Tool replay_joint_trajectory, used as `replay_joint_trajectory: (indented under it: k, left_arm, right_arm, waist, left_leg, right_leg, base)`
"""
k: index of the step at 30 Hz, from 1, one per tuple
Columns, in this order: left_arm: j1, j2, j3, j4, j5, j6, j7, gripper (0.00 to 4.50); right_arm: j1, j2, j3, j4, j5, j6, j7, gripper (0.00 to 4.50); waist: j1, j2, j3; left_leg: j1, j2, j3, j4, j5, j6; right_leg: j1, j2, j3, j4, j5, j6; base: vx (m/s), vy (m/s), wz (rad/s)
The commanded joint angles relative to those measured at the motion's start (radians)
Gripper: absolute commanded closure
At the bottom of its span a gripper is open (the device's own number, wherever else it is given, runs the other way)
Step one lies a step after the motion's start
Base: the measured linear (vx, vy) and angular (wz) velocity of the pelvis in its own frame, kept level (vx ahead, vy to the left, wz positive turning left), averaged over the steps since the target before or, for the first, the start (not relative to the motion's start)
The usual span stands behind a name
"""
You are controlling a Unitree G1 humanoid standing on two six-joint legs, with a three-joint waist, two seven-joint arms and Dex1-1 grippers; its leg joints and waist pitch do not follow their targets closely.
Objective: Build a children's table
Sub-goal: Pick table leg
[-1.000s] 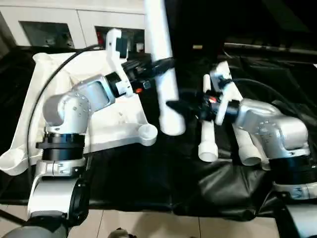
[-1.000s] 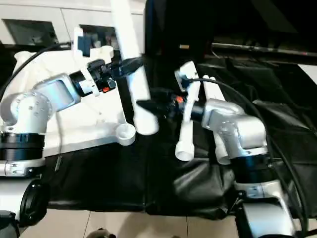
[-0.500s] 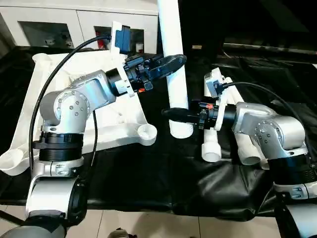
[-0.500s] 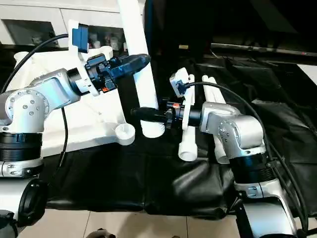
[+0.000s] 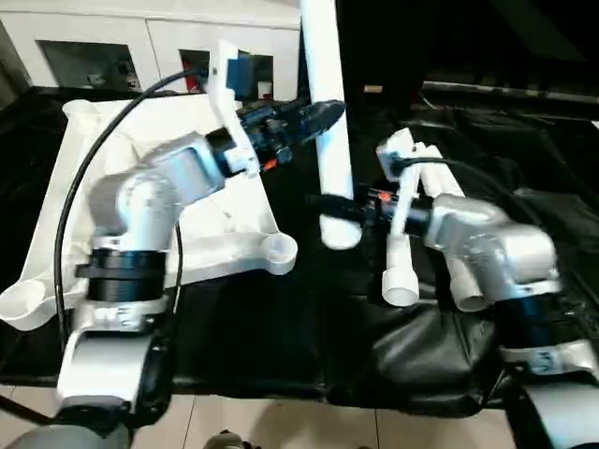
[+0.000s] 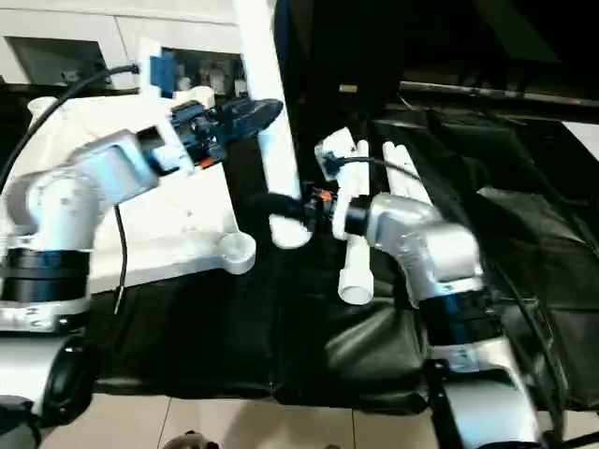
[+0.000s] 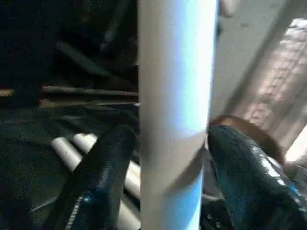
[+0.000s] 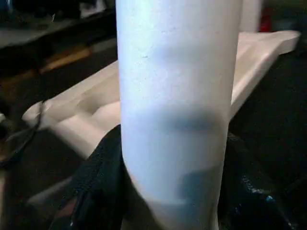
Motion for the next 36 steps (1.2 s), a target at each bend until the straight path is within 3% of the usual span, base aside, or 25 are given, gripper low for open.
replay_joint_trajectory:
  k: [1, 6, 10, 12, 15, 17, 25, 26, 31, 33, 36]
  left_arm:
    - [-0.022, -0.029, -0.015, 0.002, 0.02, 0.006, 0.069, 1.44]
    - [-0.037, -0.114, 0.021, 0.049, 0.019, 0.005, 0.196, 1.44]
    - [-0.041, -0.129, 0.027, 0.061, 0.019, 0.004, 0.211, 1.44]
    - [-0.044, -0.133, 0.032, 0.067, 0.025, -0.001, 0.225, 1.8]
    - [-0.053, -0.135, 0.061, 0.077, 0.028, -0.004, 0.261, 1.83]
    - [-0.056, -0.136, 0.075, 0.079, 0.025, -0.006, 0.284, 2.17]
    - [-0.056, -0.137, 0.083, 0.086, 0.022, -0.015, 0.298, 2.48]
    - [-0.056, -0.137, 0.083, 0.086, 0.022, -0.015, 0.298, 2.5]
    - [-0.049, -0.11, 0.044, 0.069, 0.03, -0.005, 0.235, 2.52]
    - [-0.037, -0.057, -0.03, 0.034, 0.036, 0.008, 0.115, 2.55]
    - [-0.03, -0.02, -0.073, 0.006, 0.025, 0.014, 0.019, 2.56]
  right_arm:
    - [-0.03, 0.017, -0.02, -0.002, -0.011, -0.023, -0.047, 2.54]
    - [-0.035, 0.057, 0.004, 0.016, -0.05, -0.062, -0.104, 2.54]
    - [-0.036, 0.074, 0.012, 0.024, -0.063, -0.075, -0.121, 2.54]
    - [-0.038, 0.079, 0.013, 0.029, -0.07, -0.082, -0.13, 2.54]
    - [-0.042, 0.087, 0.009, 0.039, -0.08, -0.091, -0.147, 2.54]
    - [-0.045, 0.089, 0.008, 0.045, -0.086, -0.096, -0.156, 2.54]
    - [-0.051, 0.094, 0.021, 0.07, -0.143, -0.157, -0.203, 2.55]
    - [-0.051, 0.094, 0.021, 0.07, -0.143, -0.157, -0.203, 2.2]
    - [-0.059, 0.106, -0.025, 0.07, -0.063, -0.11, -0.155, 1.69]
    - [-0.056, 0.062, -0.024, 0.026, -0.012, -0.048, -0.058, 1.57]
    - [-0.053, 0.02, -0.029, -0.004, 0.033, 0.009, 0.015, 1.54]
  waist:
    - [0.0, -0.003, -0.08]
    - [0.005, -0.003, -0.078]
    - [0.003, -0.004, -0.079]
    - [0.002, -0.003, -0.079]
    - [0.002, -0.002, -0.08]
    - [0.002, -0.002, -0.08]
    - [0.002, -0.002, -0.079]
    - [0.001, -0.001, -0.079]
    - [0.002, 0.0, -0.078]
    - [0.005, 0.001, -0.078]
    - [0.008, 0.002, -0.079]
  left_leg:
    - [0.003, 0.037, -0.003, -0.061, -0.005, 0.007]
    - [0.002, 0.033, -0.003, -0.061, -0.012, 0.019]
    - [0.001, 0.034, -0.005, -0.062, -0.013, 0.018]
    - [0.002, 0.034, -0.004, -0.062, -0.014, 0.022]
    - [0.003, 0.035, -0.006, -0.061, -0.009, 0.024]
    - [0.004, 0.036, -0.006, -0.061, -0.004, 0.025]
    - [0.003, 0.035, -0.006, -0.062, -0.01, 0.021]
    - [0.004, 0.035, -0.005, -0.062, -0.015, 0.021]
    - [0.006, 0.036, -0.005, -0.064, -0.024, 0.025]
    - [0.007, 0.036, -0.006, -0.064, -0.024, 0.034]
    - [0.006, 0.038, -0.005, -0.062, -0.002, 0.04]
  right_leg:
    - [0.073, -0.078, 0.049, -0.063, 0.054, -0.234]
    - [0.074, -0.077, 0.049, -0.068, 0.04, -0.224]
    - [0.075, -0.077, 0.048, -0.068, 0.03, -0.217]
    - [0.074, -0.076, 0.049, -0.068, 0.035, -0.217]
    - [0.075, -0.076, 0.048, -0.066, 0.054, -0.221]
    - [0.074, -0.076, 0.048, -0.064, 0.064, -0.223]
    - [0.073, -0.077, 0.048, -0.066, 0.06, -0.221]
    - [0.073, -0.077, 0.049, -0.065, 0.059, -0.223]
    - [0.073, -0.077, 0.049, -0.067, 0.047, -0.225]
    - [0.072, -0.076, 0.048, -0.066, 0.045, -0.221]
    - [0.073, -0.076, 0.049, -0.061, 0.083, -0.23]
  base:
    - [0.0, 0.0, 0.0]
    - [0.0, 0.0, 0.0]
    - [0.0, 0.0, 0.0]
    - [0.0, 0.0, 0.0]
    - [0.0, 0.0, 0.0]
    - [0.0, 0.0, 0.0]
    - [0.0, 0.0, 0.0]
    - [0.0, 0.0, 0.0]
    - [0.0, 0.0, 0.0]
    - [0.0, 0.0, 0.0]
    - [0.0, 0.0, 0.0]
